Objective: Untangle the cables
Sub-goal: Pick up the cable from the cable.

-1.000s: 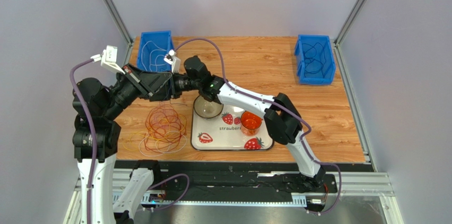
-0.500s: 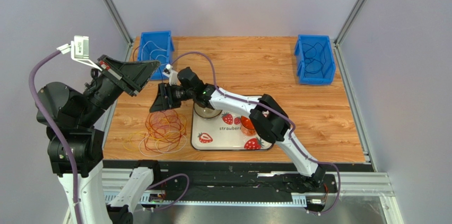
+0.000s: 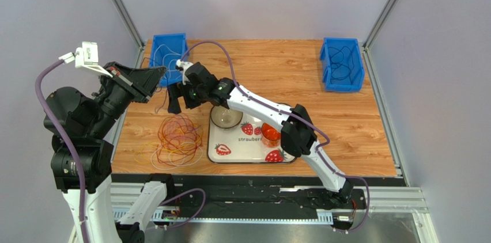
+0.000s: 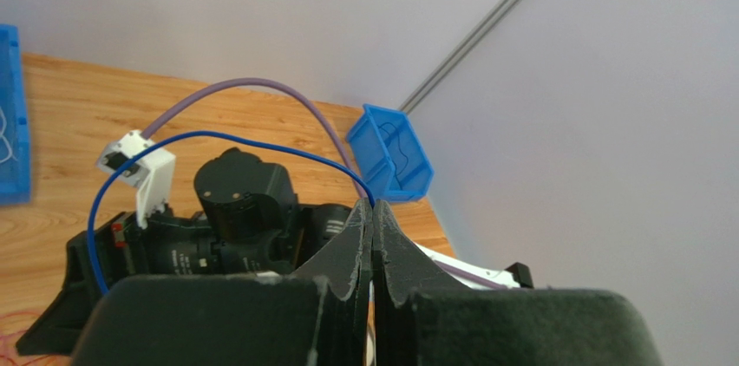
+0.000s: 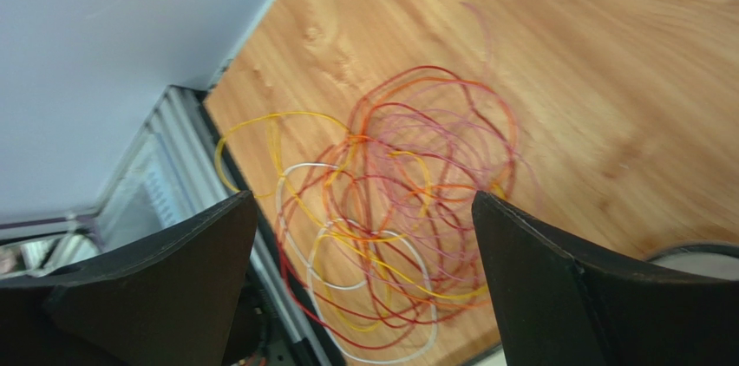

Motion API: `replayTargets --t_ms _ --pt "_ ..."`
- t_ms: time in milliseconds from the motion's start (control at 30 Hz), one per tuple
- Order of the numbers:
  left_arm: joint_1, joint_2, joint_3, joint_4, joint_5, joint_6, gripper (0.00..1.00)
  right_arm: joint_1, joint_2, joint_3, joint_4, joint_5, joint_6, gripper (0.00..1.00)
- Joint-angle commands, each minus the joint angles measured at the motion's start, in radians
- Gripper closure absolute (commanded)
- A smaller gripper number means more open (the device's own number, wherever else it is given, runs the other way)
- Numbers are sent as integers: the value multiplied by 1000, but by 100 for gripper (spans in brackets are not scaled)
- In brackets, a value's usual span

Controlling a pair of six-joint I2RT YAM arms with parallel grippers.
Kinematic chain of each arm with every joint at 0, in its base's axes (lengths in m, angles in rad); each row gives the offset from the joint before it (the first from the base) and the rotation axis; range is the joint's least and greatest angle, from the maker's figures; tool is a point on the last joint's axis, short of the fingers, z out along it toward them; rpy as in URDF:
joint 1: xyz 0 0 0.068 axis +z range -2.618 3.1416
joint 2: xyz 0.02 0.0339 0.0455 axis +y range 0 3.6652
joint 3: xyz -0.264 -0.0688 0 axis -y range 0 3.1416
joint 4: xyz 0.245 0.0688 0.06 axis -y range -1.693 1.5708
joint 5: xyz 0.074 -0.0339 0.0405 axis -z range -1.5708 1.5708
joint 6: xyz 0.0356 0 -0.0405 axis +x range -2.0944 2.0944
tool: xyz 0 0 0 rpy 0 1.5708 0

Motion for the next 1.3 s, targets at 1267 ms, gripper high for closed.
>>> replayTargets --t_ms 1267 --pt "4 33 -266 475 382 -229 100 -234 -652 -476 84 -454 -190 13"
